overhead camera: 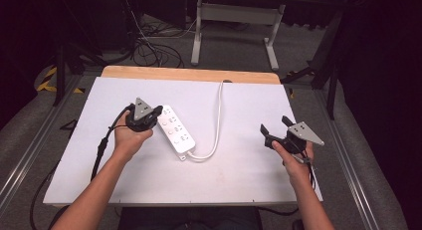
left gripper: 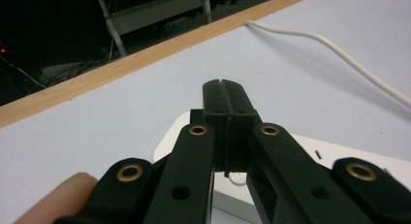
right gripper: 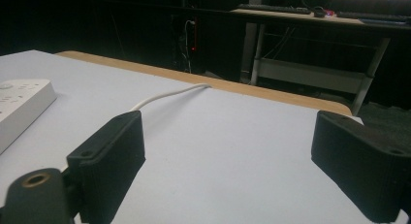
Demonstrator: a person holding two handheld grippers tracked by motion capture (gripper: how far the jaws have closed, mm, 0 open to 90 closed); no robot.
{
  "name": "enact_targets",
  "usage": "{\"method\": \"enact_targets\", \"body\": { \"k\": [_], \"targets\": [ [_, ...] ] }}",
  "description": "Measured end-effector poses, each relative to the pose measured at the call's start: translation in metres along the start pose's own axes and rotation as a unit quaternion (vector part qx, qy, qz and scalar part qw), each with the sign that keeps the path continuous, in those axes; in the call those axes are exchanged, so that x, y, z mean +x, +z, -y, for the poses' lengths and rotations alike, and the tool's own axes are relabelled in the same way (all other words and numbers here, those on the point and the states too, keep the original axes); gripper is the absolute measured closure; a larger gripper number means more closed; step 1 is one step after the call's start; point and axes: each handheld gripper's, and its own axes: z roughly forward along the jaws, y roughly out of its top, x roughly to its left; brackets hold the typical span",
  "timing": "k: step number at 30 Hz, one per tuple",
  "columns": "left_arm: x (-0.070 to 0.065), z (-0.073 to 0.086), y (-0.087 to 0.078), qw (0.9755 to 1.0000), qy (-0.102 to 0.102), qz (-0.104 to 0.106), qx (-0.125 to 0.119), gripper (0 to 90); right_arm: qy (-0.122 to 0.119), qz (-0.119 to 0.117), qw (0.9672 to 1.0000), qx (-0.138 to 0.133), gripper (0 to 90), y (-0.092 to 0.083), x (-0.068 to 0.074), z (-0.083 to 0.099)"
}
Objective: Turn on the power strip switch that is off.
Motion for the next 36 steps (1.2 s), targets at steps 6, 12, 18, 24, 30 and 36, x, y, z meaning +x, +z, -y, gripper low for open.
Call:
{"method": "enact_targets", "body": {
  "k": [6, 12, 18, 24, 30, 36],
  "targets": [
    [-0.005, 0.004, 0.017, 0.9981, 0.005, 0.009, 0.061, 90.0, 0.000, 0.001, 1.0000, -0.001, 12.3, 0.000, -0.001, 0.000],
    [-0.006, 0.008, 0.025, 0.9952, 0.000, 0.021, 0.096, 90.0, 0.000, 0.000, 1.0000, 0.000, 12.4, 0.000, -0.001, 0.000],
    [-0.005, 0.011, 0.029, 0.9913, -0.005, 0.028, 0.129, 90.0, 0.003, 0.001, 1.0000, -0.001, 12.6, -0.001, -0.002, 0.000],
    [-0.006, 0.011, 0.029, 0.9911, -0.004, 0.027, 0.130, 90.0, 0.004, 0.001, 1.0000, 0.000, 12.7, -0.001, -0.002, 0.000],
    [-0.009, 0.013, 0.030, 0.9912, -0.005, 0.018, 0.131, 90.0, 0.006, 0.002, 1.0000, -0.001, 12.8, -0.002, -0.002, 0.000],
    [-0.011, 0.014, 0.030, 0.9913, -0.010, 0.013, 0.131, 90.0, 0.008, 0.004, 1.0000, -0.005, 12.9, -0.004, -0.002, -0.001]
  ]
}}
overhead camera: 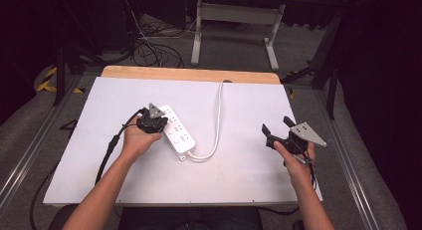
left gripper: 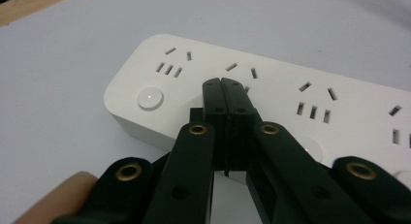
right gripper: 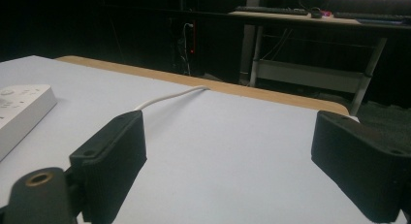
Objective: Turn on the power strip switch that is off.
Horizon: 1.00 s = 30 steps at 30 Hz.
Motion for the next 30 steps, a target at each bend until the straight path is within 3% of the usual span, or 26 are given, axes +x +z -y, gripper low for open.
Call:
{"method": "enact_targets", "body": {
  "k": [4, 8, 14, 17, 30],
  "targets": [
    [0.0023, 0.0005, 0.0011, 1.0000, -0.006, -0.007, 0.000, 90.0, 0.001, 0.000, 1.0000, 0.000, 12.9, -0.0004, -0.0004, 0.0002],
    [0.0041, 0.0033, 0.0011, 0.9997, -0.022, 0.001, -0.009, 90.0, 0.001, -0.001, 1.0000, 0.001, 12.9, -0.0010, -0.0007, 0.0002],
    [0.0007, 0.0026, 0.0024, 0.9998, -0.016, -0.005, -0.005, 90.0, 0.002, 0.001, 1.0000, 0.000, 13.0, -0.0011, -0.0010, 0.0001],
    [-0.0029, 0.0016, 0.0027, 0.9999, -0.003, -0.014, -0.001, 90.0, 0.004, 0.002, 1.0000, -0.003, 13.0, -0.0023, -0.0010, -0.0008],
    [-0.0018, 0.0016, 0.0031, 0.9999, -0.008, -0.013, -0.003, 90.0, 0.005, 0.004, 1.0000, -0.003, 13.1, -0.0040, -0.0015, -0.0012]
  ]
}}
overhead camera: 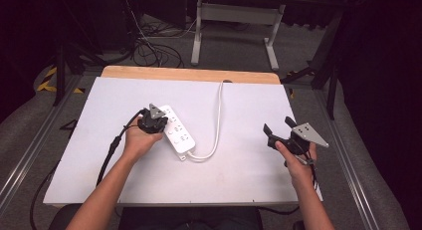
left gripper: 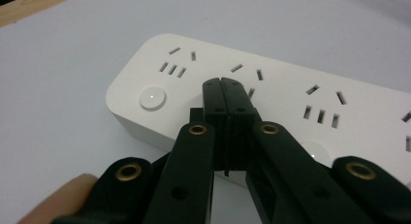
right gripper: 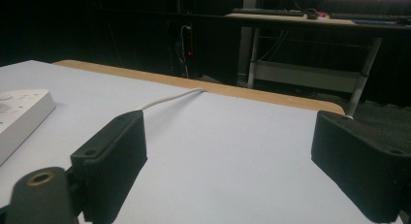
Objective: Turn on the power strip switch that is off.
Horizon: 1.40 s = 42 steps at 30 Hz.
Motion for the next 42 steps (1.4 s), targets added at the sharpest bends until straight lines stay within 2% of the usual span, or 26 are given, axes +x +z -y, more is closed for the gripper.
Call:
{"method": "enact_targets", "body": {
  "k": [4, 5, 11, 17, 18, 21, 25, 26, 33, 37, 38, 39, 40, 42],
  "targets": [
    [0.0011, -0.0002, 0.0001, 1.0000, 0.004, -0.003, -0.002, 90.0, 0.002, 0.002, 1.0000, -0.002, 13.1, -0.0013, 0.0005, -0.0008],
    [0.0007, 0.0000, 0.0003, 1.0000, -0.002, 0.004, -0.001, 90.0, 0.000, 0.002, 1.0000, -0.003, 13.1, -0.0015, 0.0003, -0.0010],
    [0.0006, -0.0003, 0.0001, 1.0000, 0.000, 0.001, 0.000, 90.0, 0.003, 0.003, 1.0000, -0.003, 13.2, -0.0029, 0.0001, -0.0015],
    [0.0015, -0.0004, 0.0002, 1.0000, -0.008, 0.006, -0.001, 90.0, 0.001, 0.002, 1.0000, -0.002, 13.2, -0.0025, -0.0002, -0.0013],
    [0.0000, -0.0005, -0.0001, 1.0000, 0.001, -0.004, -0.001, 90.0, 0.001, 0.002, 1.0000, -0.002, 13.2, -0.0024, -0.0002, -0.0013],
    [-0.0042, -0.0020, -0.0007, 1.0000, -0.004, -0.001, 0.002, 90.0, 0.001, 0.001, 1.0000, 0.001, 13.2, -0.0016, 0.0001, -0.0007],
    [-0.0069, -0.0031, -0.0025, 1.0000, 0.006, -0.003, 0.006, 90.0, -0.001, 0.000, 1.0000, 0.001, 13.3, -0.0007, 0.0002, -0.0005],
    [-0.0060, -0.0029, -0.0025, 1.0000, -0.002, 0.000, 0.005, 90.0, 0.000, 0.001, 1.0000, 0.004, 13.2, -0.0005, 0.0002, -0.0004],
    [-0.0036, -0.0027, -0.0021, 1.0000, -0.006, 0.003, 0.001, 90.0, 0.001, 0.000, 1.0000, 0.001, 13.3, -0.0015, -0.0002, -0.0006],
    [-0.0055, -0.0025, -0.0008, 1.0000, -0.008, -0.003, -0.002, 90.0, -0.002, 0.001, 1.0000, 0.003, 13.2, -0.0004, -0.0009, 0.0001],
    [-0.0035, -0.0024, -0.0007, 0.9998, -0.018, -0.002, -0.005, 90.0, -0.002, -0.001, 1.0000, 0.005, 13.3, 0.0000, -0.0004, 0.0002],
    [-0.0035, -0.0024, -0.0007, 0.9998, -0.018, -0.002, -0.005, 90.0, -0.002, -0.001, 1.0000, 0.005, 13.4, 0.0000, -0.0003, 0.0002],
    [-0.0007, -0.0023, -0.0017, 0.9996, -0.021, -0.013, -0.010, 90.0, -0.002, -0.001, 1.0000, 0.005, 13.4, -0.0001, -0.0002, 0.0002],
    [0.0001, -0.0016, -0.0020, 0.9995, -0.027, -0.016, -0.011, 90.0, -0.002, -0.001, 1.0000, 0.006, 13.5, -0.0001, -0.0005, 0.0002]
  ]
}}
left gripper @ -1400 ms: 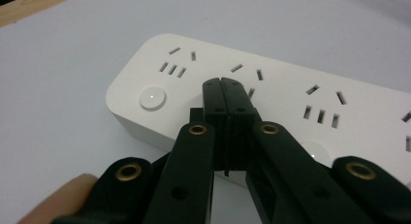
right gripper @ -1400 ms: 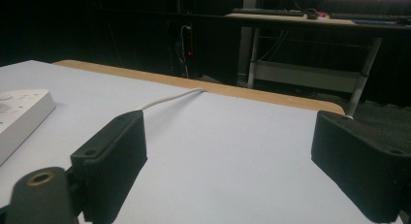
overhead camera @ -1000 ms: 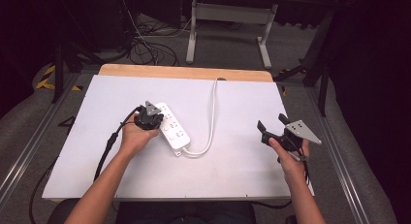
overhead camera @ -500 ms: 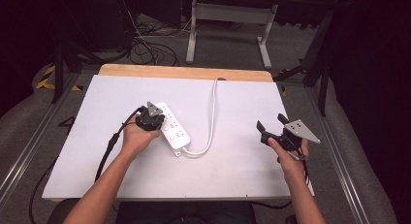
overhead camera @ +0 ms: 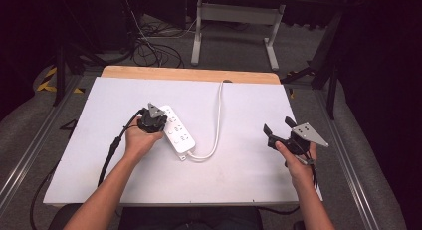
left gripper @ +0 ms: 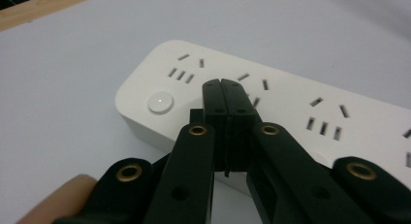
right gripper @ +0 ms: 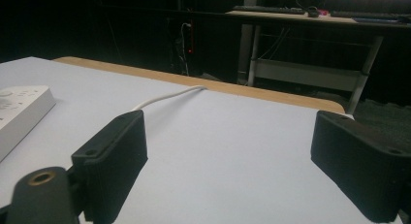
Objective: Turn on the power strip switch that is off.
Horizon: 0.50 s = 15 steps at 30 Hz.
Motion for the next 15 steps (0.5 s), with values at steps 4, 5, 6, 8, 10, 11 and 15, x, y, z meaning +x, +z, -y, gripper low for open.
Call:
{"method": "enact_targets", "body": {
  "k": [4, 5, 6, 8, 10, 11, 15],
  "targets": [
    [0.003, 0.001, -0.003, 0.9997, -0.017, 0.000, -0.015, 90.0, 0.002, 0.000, 1.0000, 0.000, 13.6, 0.000, -0.001, 0.000],
    [0.003, 0.001, -0.003, 0.9997, -0.017, 0.000, -0.015, 90.0, 0.002, 0.000, 1.0000, 0.000, 13.6, 0.000, -0.001, 0.000],
    [0.003, 0.000, -0.004, 0.9996, -0.017, 0.000, -0.022, 90.0, 0.002, 0.000, 1.0000, 0.000, 13.6, 0.000, -0.001, 0.000],
    [0.001, -0.001, -0.008, 0.9994, -0.014, 0.000, -0.033, 90.0, 0.002, 0.000, 1.0000, -0.001, 13.6, 0.000, -0.001, 0.000],
    [-0.001, -0.002, -0.012, 0.9990, -0.005, -0.004, -0.044, 90.0, 0.003, 0.001, 1.0000, -0.002, 13.7, 0.000, -0.001, 0.000],
    [-0.001, -0.002, -0.012, 0.9990, -0.005, -0.004, -0.044, 89.9, 0.002, 0.001, 1.0000, -0.003, 13.7, 0.000, -0.001, 0.000],
    [-0.004, -0.005, -0.026, 0.9966, -0.011, 0.005, -0.081, 89.1, 0.003, 0.000, 1.0000, -0.001, 13.7, 0.000, -0.001, 0.000]
  ]
}}
